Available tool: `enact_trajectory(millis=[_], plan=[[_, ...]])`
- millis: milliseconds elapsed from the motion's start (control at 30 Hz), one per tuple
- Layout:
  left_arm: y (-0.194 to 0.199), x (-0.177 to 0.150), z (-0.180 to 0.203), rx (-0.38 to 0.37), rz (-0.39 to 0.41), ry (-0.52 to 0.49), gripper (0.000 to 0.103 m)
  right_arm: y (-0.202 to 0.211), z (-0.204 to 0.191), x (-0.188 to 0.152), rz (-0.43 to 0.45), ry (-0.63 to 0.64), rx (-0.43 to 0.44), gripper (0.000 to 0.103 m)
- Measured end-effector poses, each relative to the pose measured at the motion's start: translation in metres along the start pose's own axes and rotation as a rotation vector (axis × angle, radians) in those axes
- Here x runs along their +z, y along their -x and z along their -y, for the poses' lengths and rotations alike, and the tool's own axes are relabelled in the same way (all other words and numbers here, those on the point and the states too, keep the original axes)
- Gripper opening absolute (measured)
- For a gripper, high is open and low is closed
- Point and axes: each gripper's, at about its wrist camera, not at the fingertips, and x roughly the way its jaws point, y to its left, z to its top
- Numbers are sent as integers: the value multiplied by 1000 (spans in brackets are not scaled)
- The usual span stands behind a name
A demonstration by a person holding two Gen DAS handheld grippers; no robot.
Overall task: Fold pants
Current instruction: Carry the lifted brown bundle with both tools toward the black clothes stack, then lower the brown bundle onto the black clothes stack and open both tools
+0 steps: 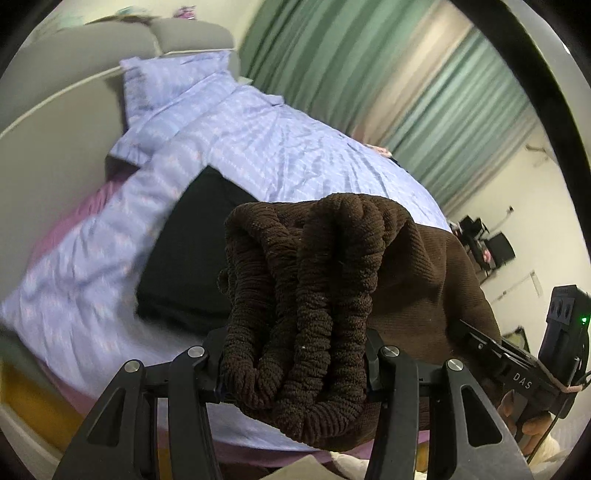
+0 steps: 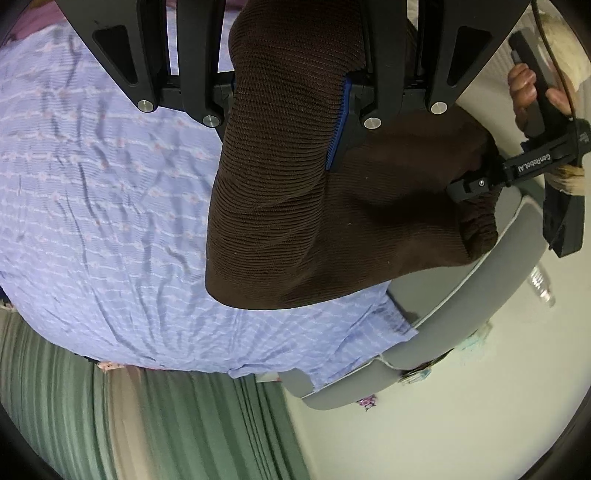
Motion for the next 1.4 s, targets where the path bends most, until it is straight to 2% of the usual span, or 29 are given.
enact_trajectory(millis=[300,467,600,700,800,867,900,967,1000,1067,1133,1267,1400], plan=[[-52,82,-59,-42,-50,-106,49,-75,-25,45,44,-31,-31,37],[-105,117,-83,-42,-103,-159,49,-132,-21,68,-14,-42,-61,36],[-151,133,-109,-48,-156,-138,50,-170,-10,81,-49,-48,-92,36],[-178,135,-118,-29,-186,-141,51,-201,-1,87,-82,-30,-125,36],[-210,133,-123,48,-254,-192,54,-229,3,87,-128,5,-162,36],[-218,130,-122,92,-272,-241,57,-243,6,84,-158,27,-182,37],[-219,129,-120,120,-269,-268,62,-247,6,84,-165,30,-191,38],[-215,130,-119,183,-250,-322,72,-253,9,80,-183,10,-204,49],[-213,131,-120,190,-249,-333,75,-255,11,81,-186,-2,-205,52],[-212,135,-126,205,-265,-332,78,-253,17,80,-193,-33,-212,67],[-214,139,-134,220,-282,-306,82,-248,21,79,-184,-49,-247,73],[-222,139,-145,216,-307,-239,87,-233,33,71,-166,-83,-262,76],[-224,133,-135,247,-291,-271,89,-219,37,59,-174,-72,-294,76]])
